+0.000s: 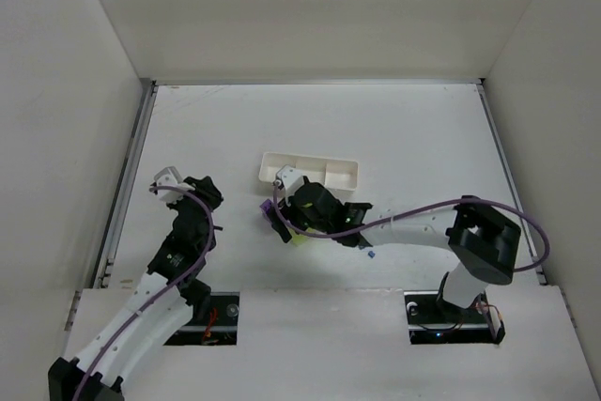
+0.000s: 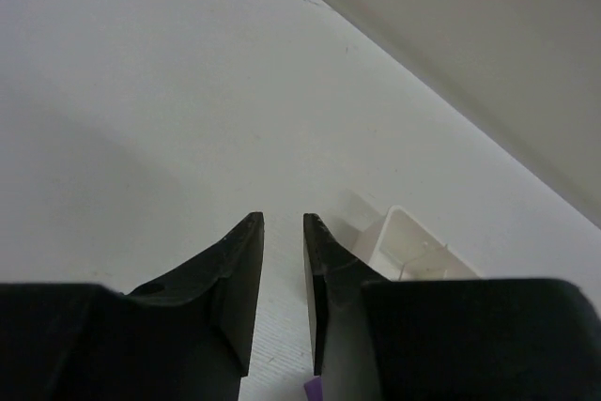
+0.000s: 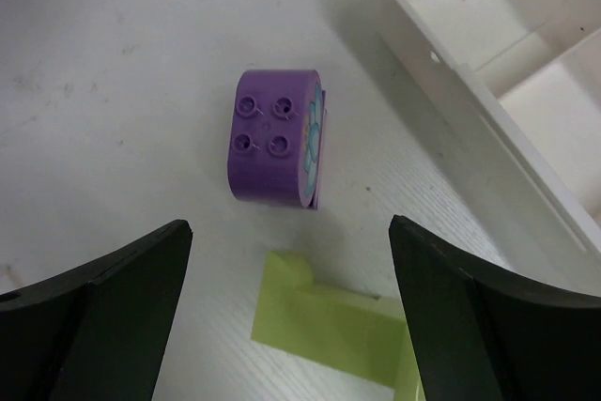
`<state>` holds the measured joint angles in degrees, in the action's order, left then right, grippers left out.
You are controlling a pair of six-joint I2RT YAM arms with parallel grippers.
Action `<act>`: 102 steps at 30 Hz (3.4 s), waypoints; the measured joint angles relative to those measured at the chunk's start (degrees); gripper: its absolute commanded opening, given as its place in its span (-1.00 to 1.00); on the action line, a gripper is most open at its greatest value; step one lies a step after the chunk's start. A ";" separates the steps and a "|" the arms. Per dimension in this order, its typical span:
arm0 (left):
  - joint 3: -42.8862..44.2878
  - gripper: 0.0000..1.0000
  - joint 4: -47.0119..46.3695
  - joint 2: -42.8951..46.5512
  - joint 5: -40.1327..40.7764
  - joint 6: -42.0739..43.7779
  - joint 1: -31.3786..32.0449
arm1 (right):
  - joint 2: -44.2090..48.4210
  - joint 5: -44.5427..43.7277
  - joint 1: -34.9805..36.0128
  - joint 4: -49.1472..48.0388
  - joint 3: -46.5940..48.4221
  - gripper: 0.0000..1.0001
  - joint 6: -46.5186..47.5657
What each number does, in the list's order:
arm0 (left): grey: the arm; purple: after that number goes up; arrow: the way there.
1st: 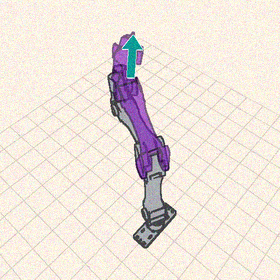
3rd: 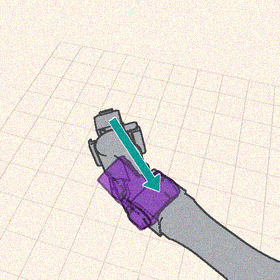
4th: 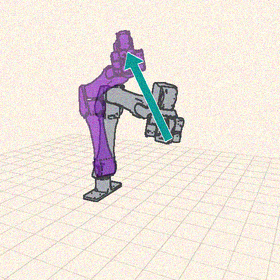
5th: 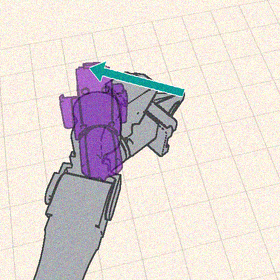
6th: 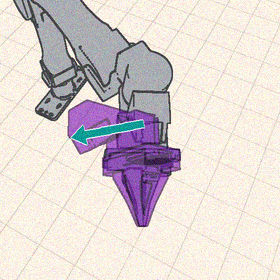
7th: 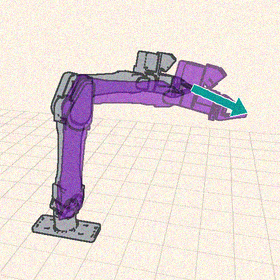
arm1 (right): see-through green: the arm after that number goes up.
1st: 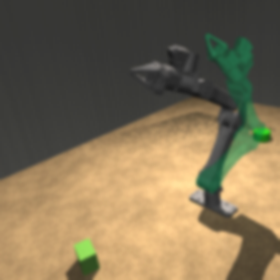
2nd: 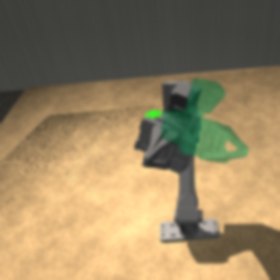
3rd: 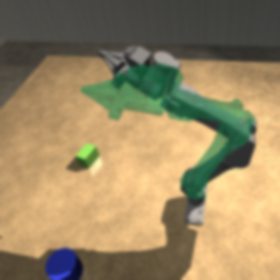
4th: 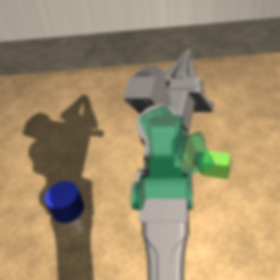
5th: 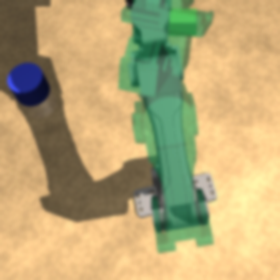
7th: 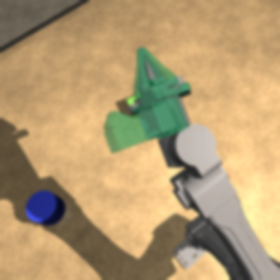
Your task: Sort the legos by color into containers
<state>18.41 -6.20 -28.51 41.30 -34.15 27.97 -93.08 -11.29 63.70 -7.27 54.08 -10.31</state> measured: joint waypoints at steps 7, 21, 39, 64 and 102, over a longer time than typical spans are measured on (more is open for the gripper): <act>-1.88 -0.13 -2.32 -4.31 -1.42 0.07 -1.49 | -6.27 1.29 -0.28 -0.92 5.16 0.80 1.86; -4.90 -0.03 -9.92 -14.69 -9.88 -0.87 -5.38 | -14.36 1.86 -1.86 -0.92 9.29 0.27 1.46; -5.31 -0.05 -13.60 -17.66 -18.12 -3.54 -7.80 | -10.97 1.42 -3.80 -0.74 8.55 -0.59 -2.21; 2.32 0.05 -24.55 -21.75 -26.38 -15.82 11.56 | 10.16 30.53 -27.23 -21.53 -9.94 -0.59 -34.01; 2.60 -0.64 -49.29 -36.74 -26.36 -22.43 12.81 | -4.04 46.07 -32.74 -59.19 -14.69 -0.57 -66.64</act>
<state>21.02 -55.48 -65.25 14.94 -56.58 40.77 -97.12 34.79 30.96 -66.46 39.40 -76.95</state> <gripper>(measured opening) 0.369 0.430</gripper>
